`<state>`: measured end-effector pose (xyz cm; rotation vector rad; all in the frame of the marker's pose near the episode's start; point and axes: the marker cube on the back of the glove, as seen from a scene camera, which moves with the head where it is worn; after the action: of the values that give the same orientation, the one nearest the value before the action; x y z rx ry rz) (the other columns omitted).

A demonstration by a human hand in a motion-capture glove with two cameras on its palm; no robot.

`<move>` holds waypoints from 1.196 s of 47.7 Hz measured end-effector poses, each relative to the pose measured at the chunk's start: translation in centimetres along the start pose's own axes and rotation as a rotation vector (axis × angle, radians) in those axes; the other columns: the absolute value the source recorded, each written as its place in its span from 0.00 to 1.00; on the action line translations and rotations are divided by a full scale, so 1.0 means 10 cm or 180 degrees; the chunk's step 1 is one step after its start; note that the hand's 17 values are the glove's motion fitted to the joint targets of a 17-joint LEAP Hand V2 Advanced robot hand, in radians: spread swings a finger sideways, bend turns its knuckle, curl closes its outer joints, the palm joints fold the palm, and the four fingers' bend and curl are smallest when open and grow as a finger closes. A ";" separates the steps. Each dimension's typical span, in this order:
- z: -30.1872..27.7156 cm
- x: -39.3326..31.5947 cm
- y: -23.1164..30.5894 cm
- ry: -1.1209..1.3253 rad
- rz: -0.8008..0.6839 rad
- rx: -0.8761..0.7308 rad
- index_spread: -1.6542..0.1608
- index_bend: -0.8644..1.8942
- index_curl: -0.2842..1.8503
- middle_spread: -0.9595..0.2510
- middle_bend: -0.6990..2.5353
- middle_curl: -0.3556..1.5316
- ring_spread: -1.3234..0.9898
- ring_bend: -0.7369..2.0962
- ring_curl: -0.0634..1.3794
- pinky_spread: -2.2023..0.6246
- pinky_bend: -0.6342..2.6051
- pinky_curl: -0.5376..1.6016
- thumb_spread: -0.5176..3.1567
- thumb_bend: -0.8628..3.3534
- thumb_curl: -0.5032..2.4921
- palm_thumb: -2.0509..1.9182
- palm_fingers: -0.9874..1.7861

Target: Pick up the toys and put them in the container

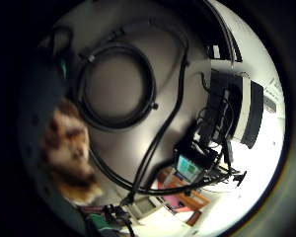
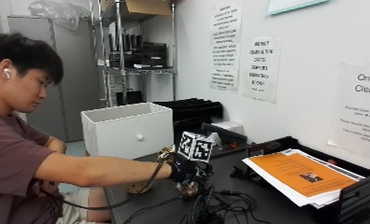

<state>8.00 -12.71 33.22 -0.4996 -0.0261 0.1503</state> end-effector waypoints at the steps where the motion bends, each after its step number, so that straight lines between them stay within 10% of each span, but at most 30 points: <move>1: 0.00 -0.02 0.00 -0.0057 -0.0017 -0.0036 0.78 0.46 0.22 0.57 0.41 0.37 0.45 0.58 0.28 0.71 0.35 0.36 0.49 0.22 0.27 0.57 0.74; 15: -0.44 -0.22 0.12 -0.0297 -0.0066 -0.0143 0.76 0.57 0.31 0.51 0.51 0.48 0.42 0.66 0.39 0.65 0.43 0.44 0.45 0.24 0.32 0.65 0.81; 35: -2.86 -0.73 1.00 0.0055 0.0090 0.1115 0.77 0.71 0.45 0.57 0.60 0.59 0.42 0.72 0.46 0.63 0.50 0.52 0.35 0.23 0.39 0.67 0.75; 57: -3.26 -3.90 1.17 0.0234 -0.1412 0.1282 0.78 0.72 0.54 0.61 0.62 0.63 0.43 0.75 0.49 0.62 0.52 0.55 0.31 0.22 0.45 0.67 0.71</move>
<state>-30.19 -23.94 -0.53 -0.0884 -0.0332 -0.2940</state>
